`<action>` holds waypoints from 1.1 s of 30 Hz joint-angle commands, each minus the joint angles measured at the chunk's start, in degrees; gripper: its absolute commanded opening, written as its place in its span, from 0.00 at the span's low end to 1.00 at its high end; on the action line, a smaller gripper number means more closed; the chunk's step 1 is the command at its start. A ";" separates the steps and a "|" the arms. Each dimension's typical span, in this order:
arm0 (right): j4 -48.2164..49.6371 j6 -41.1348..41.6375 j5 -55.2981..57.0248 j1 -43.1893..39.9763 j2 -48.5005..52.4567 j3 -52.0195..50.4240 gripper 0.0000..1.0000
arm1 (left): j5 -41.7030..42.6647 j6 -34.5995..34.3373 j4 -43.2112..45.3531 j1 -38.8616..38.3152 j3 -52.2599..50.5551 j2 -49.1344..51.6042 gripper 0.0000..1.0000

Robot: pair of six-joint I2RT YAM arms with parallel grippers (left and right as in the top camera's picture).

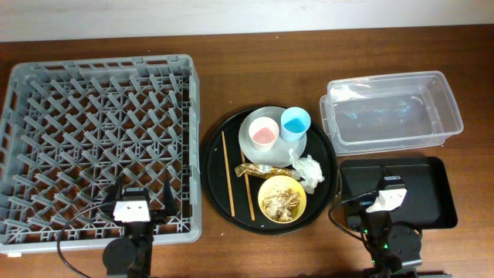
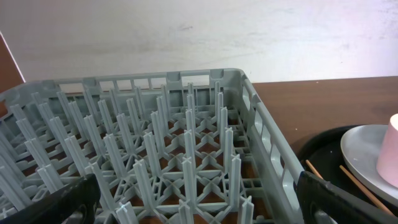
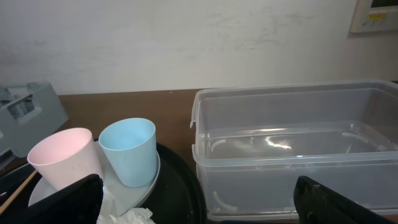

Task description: Sort waste into correct bins and load items into the dishwasher rack

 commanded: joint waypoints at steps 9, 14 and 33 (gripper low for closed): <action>-0.02 2.38 1.62 -0.17 -0.37 -0.39 0.99 | -0.46 3.30 -0.07 -4.15 -0.17 -0.28 0.99; -0.04 2.38 1.62 -0.17 -0.37 -0.39 0.99 | -0.46 3.30 -0.09 -4.15 -0.17 -0.28 0.99; 0.02 2.36 1.64 -0.17 -0.37 -0.39 0.99 | -0.44 3.28 1.86 -4.15 -0.17 -0.28 0.99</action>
